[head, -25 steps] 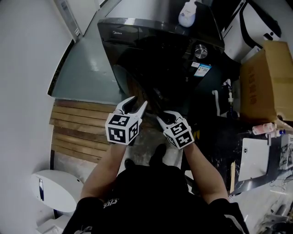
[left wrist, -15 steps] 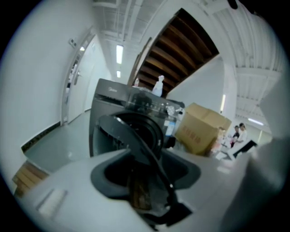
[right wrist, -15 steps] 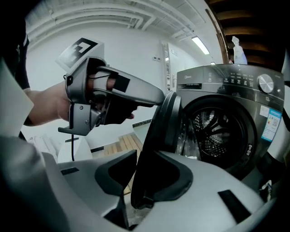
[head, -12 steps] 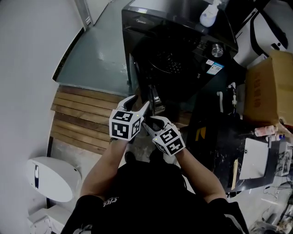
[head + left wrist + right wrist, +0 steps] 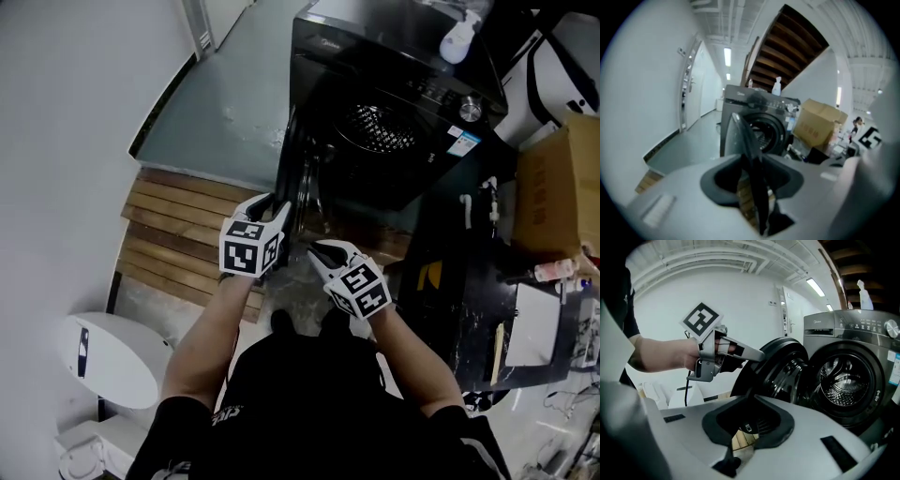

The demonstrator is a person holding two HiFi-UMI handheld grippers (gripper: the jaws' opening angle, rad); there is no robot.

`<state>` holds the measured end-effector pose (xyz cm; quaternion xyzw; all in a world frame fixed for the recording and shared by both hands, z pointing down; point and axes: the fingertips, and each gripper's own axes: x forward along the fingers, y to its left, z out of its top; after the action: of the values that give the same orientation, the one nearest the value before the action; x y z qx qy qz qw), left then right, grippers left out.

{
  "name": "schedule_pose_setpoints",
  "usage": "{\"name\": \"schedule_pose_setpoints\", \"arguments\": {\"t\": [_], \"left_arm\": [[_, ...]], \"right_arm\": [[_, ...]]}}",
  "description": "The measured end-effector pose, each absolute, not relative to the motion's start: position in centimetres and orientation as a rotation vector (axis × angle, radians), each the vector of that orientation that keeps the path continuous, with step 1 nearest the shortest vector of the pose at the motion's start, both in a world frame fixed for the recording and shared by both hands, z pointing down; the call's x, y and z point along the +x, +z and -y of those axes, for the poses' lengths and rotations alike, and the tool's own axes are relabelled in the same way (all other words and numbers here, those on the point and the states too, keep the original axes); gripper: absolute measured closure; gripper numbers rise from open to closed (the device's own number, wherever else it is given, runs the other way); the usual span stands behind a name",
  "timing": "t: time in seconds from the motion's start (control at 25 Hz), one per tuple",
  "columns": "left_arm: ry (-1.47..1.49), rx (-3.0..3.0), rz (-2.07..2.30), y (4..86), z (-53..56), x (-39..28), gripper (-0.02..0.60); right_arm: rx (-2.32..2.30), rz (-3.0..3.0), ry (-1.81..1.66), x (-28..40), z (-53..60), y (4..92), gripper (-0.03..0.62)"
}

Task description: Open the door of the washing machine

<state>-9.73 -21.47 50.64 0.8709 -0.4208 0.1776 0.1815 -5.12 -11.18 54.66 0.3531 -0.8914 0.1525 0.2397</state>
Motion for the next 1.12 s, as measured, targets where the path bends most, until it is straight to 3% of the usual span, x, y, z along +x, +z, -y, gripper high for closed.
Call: {"name": "schedule_pose_setpoints", "arguments": {"t": [0.64,1.12], "left_arm": [[0.521,2.378,1.350,50.4,25.6,-20.4,0.454],[0.518,2.277,1.549,48.6,26.3,-23.7,0.463]], "right_arm": [[1.209,2.416,0.416,-0.5,15.8,48.5,0.562],[1.242,2.423,0.445,3.5,17.9,48.0,0.566]]}}
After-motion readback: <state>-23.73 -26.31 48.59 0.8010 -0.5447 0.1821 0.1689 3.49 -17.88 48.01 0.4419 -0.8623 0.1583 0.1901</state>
